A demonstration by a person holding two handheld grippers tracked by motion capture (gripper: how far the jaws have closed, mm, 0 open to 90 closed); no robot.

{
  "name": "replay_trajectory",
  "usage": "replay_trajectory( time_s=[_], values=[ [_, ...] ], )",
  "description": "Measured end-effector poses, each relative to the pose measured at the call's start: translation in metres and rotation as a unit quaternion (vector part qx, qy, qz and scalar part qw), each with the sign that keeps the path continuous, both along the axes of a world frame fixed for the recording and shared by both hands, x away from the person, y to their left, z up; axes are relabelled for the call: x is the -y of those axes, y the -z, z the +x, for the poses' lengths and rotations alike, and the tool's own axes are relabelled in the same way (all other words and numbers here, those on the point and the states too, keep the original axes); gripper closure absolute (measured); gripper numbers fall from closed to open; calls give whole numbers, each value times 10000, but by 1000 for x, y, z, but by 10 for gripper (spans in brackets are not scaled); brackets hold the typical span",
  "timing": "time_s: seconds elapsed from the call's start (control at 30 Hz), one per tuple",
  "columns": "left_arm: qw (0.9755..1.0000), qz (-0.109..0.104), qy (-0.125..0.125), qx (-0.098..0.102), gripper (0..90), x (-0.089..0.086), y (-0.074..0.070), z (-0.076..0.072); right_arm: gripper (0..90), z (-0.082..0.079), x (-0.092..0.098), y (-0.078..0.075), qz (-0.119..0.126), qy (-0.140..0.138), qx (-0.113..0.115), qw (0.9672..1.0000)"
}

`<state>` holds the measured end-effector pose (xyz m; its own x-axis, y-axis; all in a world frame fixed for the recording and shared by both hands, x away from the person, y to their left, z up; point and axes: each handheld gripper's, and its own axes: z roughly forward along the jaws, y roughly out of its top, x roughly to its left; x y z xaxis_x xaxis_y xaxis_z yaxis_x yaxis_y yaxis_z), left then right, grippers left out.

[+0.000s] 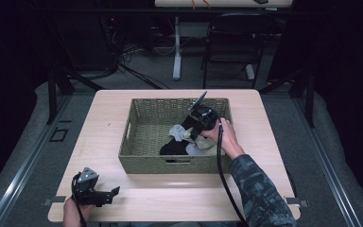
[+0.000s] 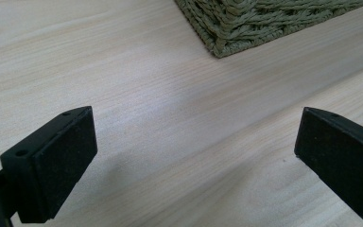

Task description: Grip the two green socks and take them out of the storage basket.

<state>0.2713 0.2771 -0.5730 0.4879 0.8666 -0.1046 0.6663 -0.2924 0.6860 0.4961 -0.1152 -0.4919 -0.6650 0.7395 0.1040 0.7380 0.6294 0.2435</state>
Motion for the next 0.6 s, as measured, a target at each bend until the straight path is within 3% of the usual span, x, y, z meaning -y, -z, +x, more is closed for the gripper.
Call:
replay_trajectory(
  time_s=[0.03,0.13,0.3,0.33,0.47,0.6],
  values=[
    [10000,0,3,1,0,0,0,0,378,-1,-1,3,85,111,42,9999],
    [10000,-4,-4,-3,0,0,0,0,501,-1,-3,6,5,145,71,9999],
    [10000,-16,-16,-12,0,0,1,1,789,-1,0,5,-129,118,-75,9998],
    [10000,-15,-16,-16,0,0,1,1,861,-1,1,4,-125,126,-14,9998],
    [10000,-22,-27,12,0,1,0,0,893,-3,5,-3,-94,165,30,9998],
    [10000,-22,-34,-15,0,2,-1,1,898,-7,11,-24,-45,145,275,9995]
  ],
)
